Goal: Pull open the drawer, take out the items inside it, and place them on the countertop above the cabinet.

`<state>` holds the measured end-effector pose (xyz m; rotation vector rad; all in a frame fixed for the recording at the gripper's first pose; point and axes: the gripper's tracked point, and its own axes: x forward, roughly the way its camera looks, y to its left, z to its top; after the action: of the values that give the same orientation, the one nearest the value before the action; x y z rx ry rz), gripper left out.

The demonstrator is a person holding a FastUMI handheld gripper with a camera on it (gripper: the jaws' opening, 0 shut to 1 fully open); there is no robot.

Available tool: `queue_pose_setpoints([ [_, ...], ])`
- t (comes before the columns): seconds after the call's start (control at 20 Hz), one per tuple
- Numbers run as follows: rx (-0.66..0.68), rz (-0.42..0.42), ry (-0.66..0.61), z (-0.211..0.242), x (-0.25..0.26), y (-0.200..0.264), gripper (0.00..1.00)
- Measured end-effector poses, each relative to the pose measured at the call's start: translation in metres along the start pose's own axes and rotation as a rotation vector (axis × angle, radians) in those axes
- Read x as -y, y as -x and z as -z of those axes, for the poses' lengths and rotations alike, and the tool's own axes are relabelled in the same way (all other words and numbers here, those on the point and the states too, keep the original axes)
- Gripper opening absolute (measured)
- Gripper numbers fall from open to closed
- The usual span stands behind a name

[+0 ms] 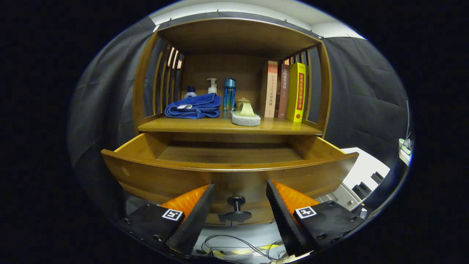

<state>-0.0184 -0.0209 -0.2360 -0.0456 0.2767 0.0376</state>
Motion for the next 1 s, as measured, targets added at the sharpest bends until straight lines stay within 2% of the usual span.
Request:
queue_pose_setpoints([
  [0.6,-0.007,0.002,0.028,-0.010,-0.005,-0.076,0.96],
  [1.0,-0.009,0.015,0.030,-0.014,-0.007,-0.109,0.96],
])
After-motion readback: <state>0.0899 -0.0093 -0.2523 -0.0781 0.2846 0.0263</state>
